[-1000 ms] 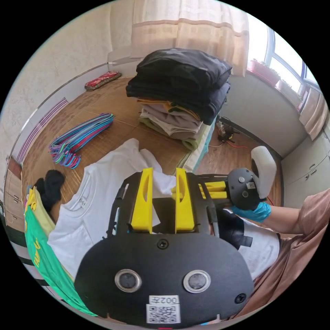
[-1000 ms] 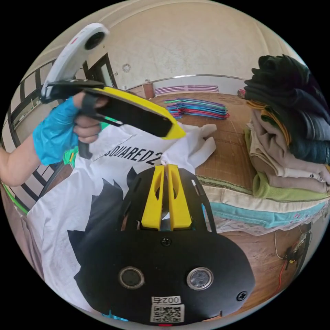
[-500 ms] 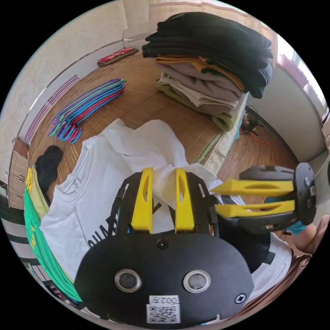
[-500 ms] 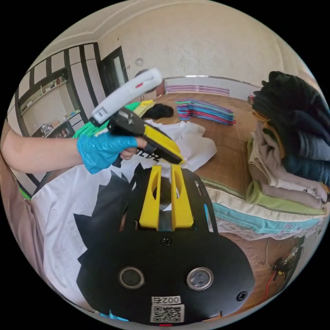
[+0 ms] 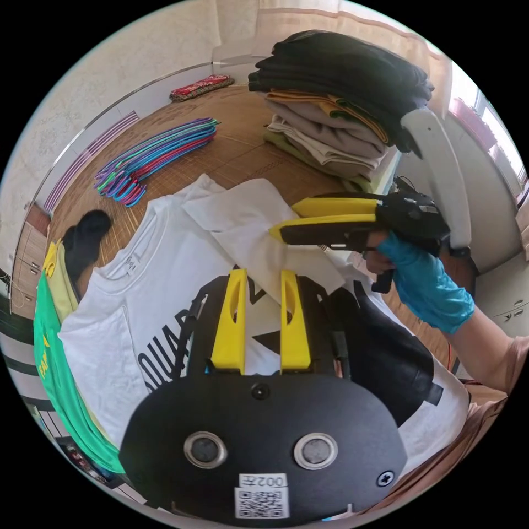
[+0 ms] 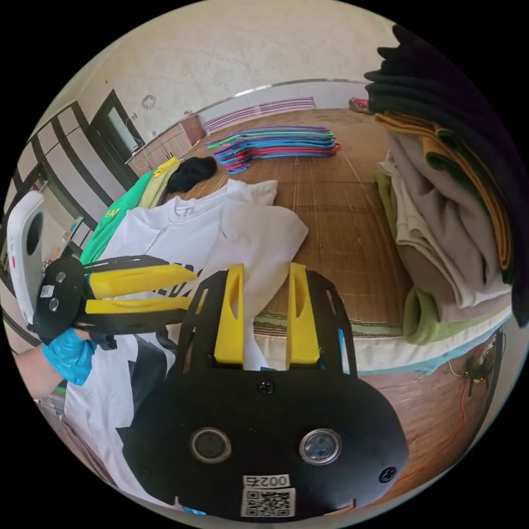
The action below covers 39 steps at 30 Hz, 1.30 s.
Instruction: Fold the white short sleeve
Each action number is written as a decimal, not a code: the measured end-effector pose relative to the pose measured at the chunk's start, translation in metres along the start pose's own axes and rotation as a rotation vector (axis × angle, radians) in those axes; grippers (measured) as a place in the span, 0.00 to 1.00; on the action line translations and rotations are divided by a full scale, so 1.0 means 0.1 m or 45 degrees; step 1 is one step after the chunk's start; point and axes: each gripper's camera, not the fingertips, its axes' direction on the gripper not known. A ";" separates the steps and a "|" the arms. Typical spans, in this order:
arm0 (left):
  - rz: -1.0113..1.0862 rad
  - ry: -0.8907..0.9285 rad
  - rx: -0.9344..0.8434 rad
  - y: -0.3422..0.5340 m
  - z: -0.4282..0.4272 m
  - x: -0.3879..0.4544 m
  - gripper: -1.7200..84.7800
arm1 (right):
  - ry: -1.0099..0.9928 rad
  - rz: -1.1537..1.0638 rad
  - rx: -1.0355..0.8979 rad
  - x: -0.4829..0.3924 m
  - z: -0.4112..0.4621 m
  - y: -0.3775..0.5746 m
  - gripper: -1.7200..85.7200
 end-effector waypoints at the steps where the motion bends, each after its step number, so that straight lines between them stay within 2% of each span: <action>1: -0.004 0.000 0.001 0.02 -0.01 -0.01 0.09 | -0.005 -0.005 -0.016 -0.04 0.04 -0.03 0.11; 4: -0.023 0.010 0.019 0.12 -0.06 -0.09 0.09 | 0.003 -0.031 0.012 -0.21 -0.01 -0.08 0.06; 8: -0.054 -0.005 0.074 0.29 -0.22 -0.24 0.09 | 0.121 -0.196 0.186 -0.71 -0.37 -0.13 0.04; 12: -0.125 -0.029 0.137 0.53 -0.44 -0.47 0.09 | 0.002 -0.412 0.279 -1.26 -0.57 -0.13 0.05; 18: -0.263 -0.126 0.131 1.10 -0.56 -0.91 0.09 | -0.224 -0.634 0.119 -2.02 -0.23 0.04 0.09; 22: -0.361 -0.104 0.124 1.32 -0.51 -1.13 0.09 | -0.380 -0.707 -0.009 -2.29 -0.09 0.26 0.11; 28: -0.352 -0.065 0.116 1.22 -0.23 -1.20 0.09 | -0.063 -0.685 0.008 -2.22 -0.22 0.47 0.13; 39: -0.383 -0.155 -0.015 0.69 0.54 -1.38 0.09 | -0.030 -0.667 -0.189 -2.11 -0.06 0.84 0.13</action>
